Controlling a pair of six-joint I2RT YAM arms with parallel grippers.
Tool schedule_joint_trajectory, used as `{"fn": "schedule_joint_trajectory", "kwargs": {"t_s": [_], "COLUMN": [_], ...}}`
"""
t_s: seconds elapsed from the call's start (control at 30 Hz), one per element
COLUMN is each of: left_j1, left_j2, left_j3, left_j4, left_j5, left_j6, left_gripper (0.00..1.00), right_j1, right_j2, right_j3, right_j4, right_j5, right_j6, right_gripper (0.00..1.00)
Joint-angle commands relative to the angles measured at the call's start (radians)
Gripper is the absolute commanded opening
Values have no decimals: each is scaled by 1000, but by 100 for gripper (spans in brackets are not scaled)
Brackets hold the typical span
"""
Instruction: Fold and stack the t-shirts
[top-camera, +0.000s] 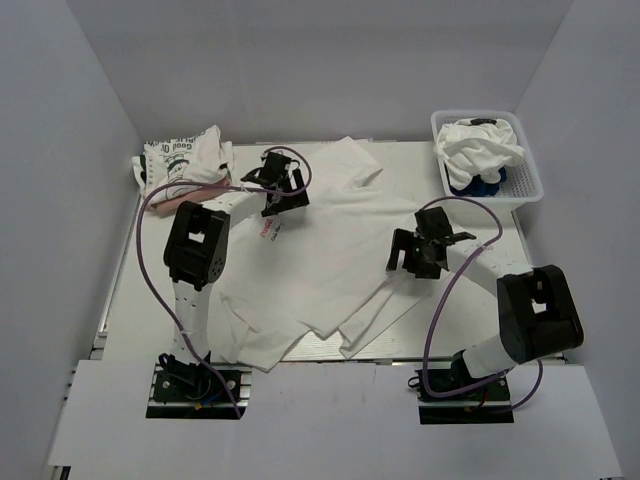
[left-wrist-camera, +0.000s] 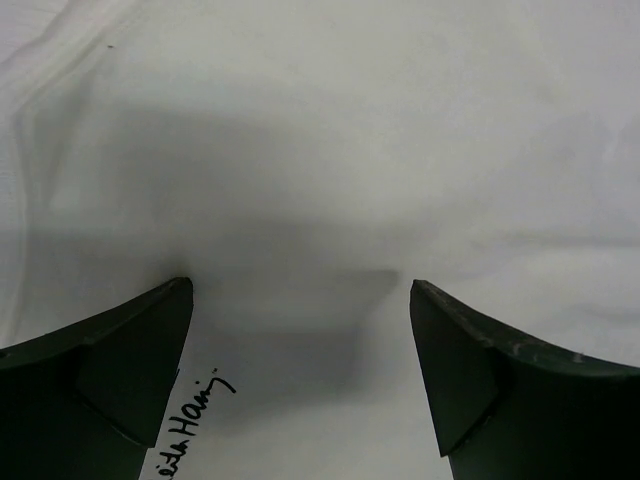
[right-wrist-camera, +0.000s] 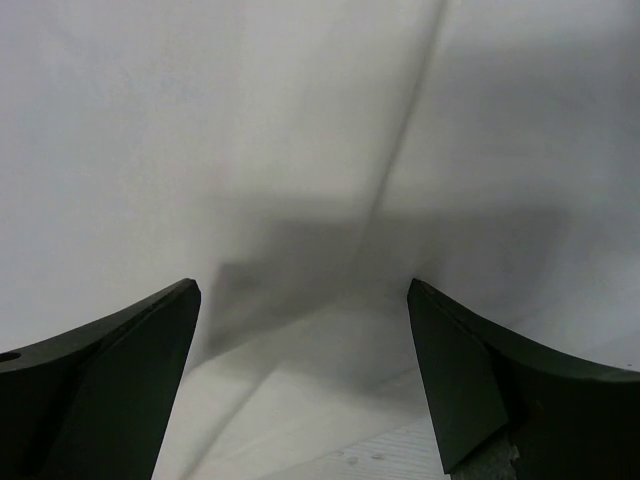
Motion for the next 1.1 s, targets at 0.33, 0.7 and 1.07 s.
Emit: {"fn": "schedule_joint_trajectory", "kwargs": {"t_s": [0.33,0.7,1.07], "left_j1": [227,214,204], "left_j2": [-79,-166,-408], "left_j3": [-198,-160,-302], "left_j4": [17,-9,-16], "left_j5": [-8,41,105], "left_j6": [-12,93,60], "left_gripper": [100,100,100], "right_j1": [-138,-130,0], "right_j2": [260,570,198], "right_j3": [122,703,482], "right_j4": [43,-121,-158], "right_j5": [62,196,119], "right_j6": [-28,-184,-176], "right_gripper": [90,90,90]}}
